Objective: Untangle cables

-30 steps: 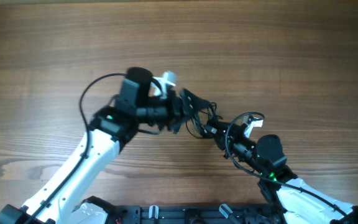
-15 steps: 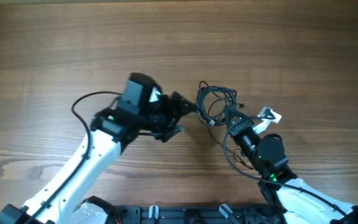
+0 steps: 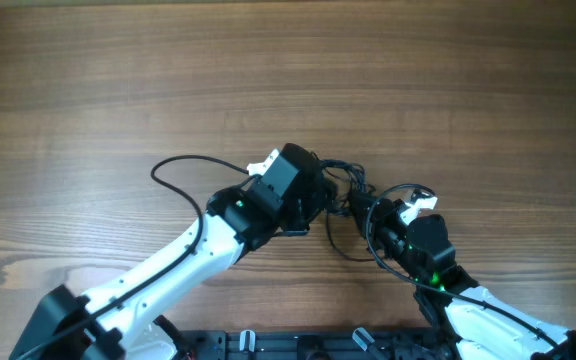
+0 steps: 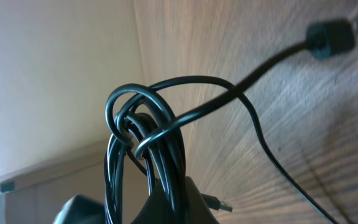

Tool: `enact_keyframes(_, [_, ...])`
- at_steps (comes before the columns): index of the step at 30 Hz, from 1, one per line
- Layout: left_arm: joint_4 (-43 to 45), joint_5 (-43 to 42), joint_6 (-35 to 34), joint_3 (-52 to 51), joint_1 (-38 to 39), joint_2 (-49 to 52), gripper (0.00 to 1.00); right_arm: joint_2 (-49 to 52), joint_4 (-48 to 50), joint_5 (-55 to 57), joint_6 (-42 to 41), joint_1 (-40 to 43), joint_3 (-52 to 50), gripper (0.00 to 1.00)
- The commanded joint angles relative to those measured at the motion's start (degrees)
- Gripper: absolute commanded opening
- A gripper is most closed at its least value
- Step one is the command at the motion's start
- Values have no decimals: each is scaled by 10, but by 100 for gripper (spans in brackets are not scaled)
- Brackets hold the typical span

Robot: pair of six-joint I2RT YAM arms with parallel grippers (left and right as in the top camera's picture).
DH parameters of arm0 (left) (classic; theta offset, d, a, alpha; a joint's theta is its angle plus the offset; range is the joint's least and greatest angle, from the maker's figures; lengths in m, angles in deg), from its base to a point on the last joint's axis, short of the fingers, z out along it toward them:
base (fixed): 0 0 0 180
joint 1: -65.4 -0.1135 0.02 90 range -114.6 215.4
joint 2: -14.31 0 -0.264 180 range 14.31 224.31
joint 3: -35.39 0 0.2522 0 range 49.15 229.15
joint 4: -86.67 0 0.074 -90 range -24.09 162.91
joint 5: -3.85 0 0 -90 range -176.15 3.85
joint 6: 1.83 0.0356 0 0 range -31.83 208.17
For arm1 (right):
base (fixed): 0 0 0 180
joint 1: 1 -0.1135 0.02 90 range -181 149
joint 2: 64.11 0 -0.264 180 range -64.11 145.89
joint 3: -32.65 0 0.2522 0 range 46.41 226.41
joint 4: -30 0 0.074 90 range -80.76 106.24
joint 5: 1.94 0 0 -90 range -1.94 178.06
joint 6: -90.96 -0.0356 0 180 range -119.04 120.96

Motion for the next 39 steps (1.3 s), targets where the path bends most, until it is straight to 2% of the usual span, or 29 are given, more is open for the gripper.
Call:
enact_keyframes(1, [15,24,-40,3,3,24,4,1,5,-37,-29,0,3,5])
enact_keyframes(2, [14,36,-31,3,2,24,4,1,5,-50,-19,0,3,17])
enact_keyframes(3, [15,42,-14,3,-1,22,4,1,5,-54,20,0,3,39])
enact_keyframes(4, [15,43,10,3,-9,21,4,1,4,-57,50,0,3,53])
enact_keyframes(5, [14,43,40,3,-20,18,4,1,4,-59,97,0,3,62])
enact_keyframes(7, [13,23,159,3,-60,5,4,1,4,-58,181,0,3,98])
enact_keyframes(8, [7,-21,253,3,-93,-7,4,1,6,-55,212,0,3,100])
enact_keyframes(9, [0,-58,304,3,-118,-16,4,1,9,-49,235,0,3,100])
enact_keyframes(12, [-45,-240,499,3,-209,-43,4,1,33,-43,293,0,3,100])
enact_keyframes(14, [-82,-318,587,3,-255,-52,4,1,108,-109,433,0,3,100])
enact_keyframes(17, [-141,-363,674,3,-280,-53,4,1,161,-151,515,0,3,100])
enact_keyframes(21, [-190,-476,807,3,-266,-53,4,1,160,-171,543,0,3,100])
enact_keyframes(22, [-192,-485,821,3,-259,-53,4,1,161,-177,543,0,3,99])
enact_keyframes(26, [-182,-485,848,3,-217,-53,4,1,160,-243,542,0,3,85])
enact_keyframes(28, [-170,-507,848,3,-202,-53,4,1,160,-277,542,0,3,69])
enact_keyframes(29, [-168,-515,848,3,-191,-53,4,1,159,-293,541,0,3,52])
enact_keyframes(31, [-169,-503,848,3,-174,-53,4,1,155,-296,539,0,3,11])
enact_keyframes(32, [-171,-488,847,3,-174,-53,4,1,155,-292,539,0,3,4])
enact_keyframes(33, [-175,-473,847,3,-174,-53,4,1,154,-288,535,0,3,4])
enact_keyframes(35, [-179,-420,814,3,-183,-53,21,1,149,-256,494,1,3,5])
enact_keyframes(36, [-179,-378,775,3,-191,-53,43,1,142,-226,454,4,3,4])
enact_keyframes(37, [-177,-338,728,3,-200,-53,66,1,126,-174,376,5,3,5])
enact_keyframes(38, [-173,-287,639,3,-218,-53,82,1,104,-112,273,5,3,4])
enact_keyframes(39, [-167,-273,575,3,-231,-53,91,1,87,-62,210,5,3,4])
